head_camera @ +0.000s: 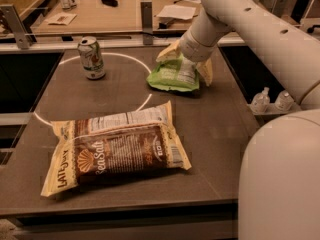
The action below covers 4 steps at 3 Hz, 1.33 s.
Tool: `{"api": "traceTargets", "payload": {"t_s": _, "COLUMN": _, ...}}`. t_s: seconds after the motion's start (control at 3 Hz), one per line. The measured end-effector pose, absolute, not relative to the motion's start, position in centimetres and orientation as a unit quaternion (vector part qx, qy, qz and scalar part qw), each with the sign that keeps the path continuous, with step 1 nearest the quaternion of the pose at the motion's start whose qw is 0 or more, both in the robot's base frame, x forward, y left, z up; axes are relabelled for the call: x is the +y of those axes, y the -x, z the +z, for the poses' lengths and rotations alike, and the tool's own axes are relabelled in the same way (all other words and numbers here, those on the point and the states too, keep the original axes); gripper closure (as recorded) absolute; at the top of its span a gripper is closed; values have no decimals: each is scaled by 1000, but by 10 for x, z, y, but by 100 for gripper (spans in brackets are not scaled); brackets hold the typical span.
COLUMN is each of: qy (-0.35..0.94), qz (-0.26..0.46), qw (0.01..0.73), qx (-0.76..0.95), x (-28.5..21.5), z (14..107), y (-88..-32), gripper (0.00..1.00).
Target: Move green rice chip bag near brown chip bag
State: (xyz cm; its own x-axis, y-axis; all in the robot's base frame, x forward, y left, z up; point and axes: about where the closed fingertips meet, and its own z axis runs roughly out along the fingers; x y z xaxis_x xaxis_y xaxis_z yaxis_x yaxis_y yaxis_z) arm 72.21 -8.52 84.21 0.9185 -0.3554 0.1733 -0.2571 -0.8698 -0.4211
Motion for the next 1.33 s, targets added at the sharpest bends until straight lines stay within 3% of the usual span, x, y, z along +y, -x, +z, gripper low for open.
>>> {"api": "traceTargets", "payload": {"t_s": 1.0, "qy": 954, "qz": -118, "qw": 206, "qx": 182, "x": -95, "z": 855, "y": -730, "gripper": 86}}
{"api": "traceTargets", "payload": {"t_s": 1.33, "qy": 949, "qz": -102, "qw": 213, "qx": 210, "x": -113, "z": 868, "y": -717, "gripper": 100}}
